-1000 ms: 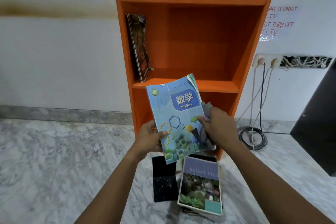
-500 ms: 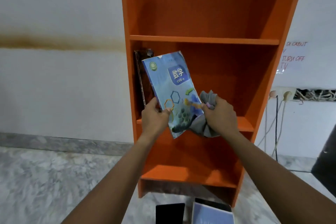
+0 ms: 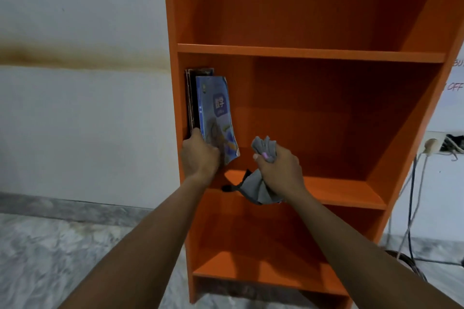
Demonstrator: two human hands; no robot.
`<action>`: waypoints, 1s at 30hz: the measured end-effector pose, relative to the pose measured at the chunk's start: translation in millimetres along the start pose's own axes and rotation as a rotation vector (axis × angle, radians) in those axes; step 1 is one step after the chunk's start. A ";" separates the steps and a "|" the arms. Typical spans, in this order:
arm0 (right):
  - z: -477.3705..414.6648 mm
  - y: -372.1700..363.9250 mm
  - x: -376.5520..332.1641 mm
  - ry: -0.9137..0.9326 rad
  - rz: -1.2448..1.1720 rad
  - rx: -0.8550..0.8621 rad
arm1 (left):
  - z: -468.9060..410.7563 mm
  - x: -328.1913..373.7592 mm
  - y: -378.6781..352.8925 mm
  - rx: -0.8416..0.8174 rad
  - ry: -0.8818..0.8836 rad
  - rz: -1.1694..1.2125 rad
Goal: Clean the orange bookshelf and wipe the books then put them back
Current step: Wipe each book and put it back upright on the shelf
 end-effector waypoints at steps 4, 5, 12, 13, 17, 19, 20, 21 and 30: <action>7.5 -10.5 8.2 -0.017 0.004 -0.036 | 10.6 -2.4 5.0 0.080 0.030 0.022; 9.4 -12.1 10.6 -0.026 -0.002 -0.045 | 12.3 -1.6 5.5 0.094 0.029 0.028; 12.1 -8.5 13.5 -0.033 -0.018 -0.043 | 18.2 -3.6 7.3 0.145 0.078 0.025; 13.4 -8.4 12.7 -0.030 -0.023 -0.043 | 18.7 -4.5 8.3 0.151 0.079 0.017; 22.1 -9.0 14.0 -0.021 -0.035 -0.050 | 21.4 -1.9 10.8 0.141 0.101 -0.009; 28.5 -7.6 14.9 -0.017 -0.030 -0.062 | 24.6 -1.3 12.7 0.134 0.118 -0.014; 32.8 -5.7 14.8 -0.015 -0.024 -0.067 | 27.5 -1.5 15.8 0.134 0.124 -0.015; 36.4 -3.3 14.1 -0.012 -0.019 -0.070 | 29.8 -2.7 17.7 0.130 0.133 -0.022; 90.0 37.7 18.2 -0.190 -0.200 -0.090 | 103.1 -22.1 30.8 -0.072 0.174 -0.121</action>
Point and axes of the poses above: each hand's wrist, its own z-axis away from the middle knuckle, its own y-axis out of the back of the hand, x = y × z, the point moved 8 cm from there along -z, towards the middle knuckle, and after that the axes turned 5 degrees about x, right-handed, at the moved point
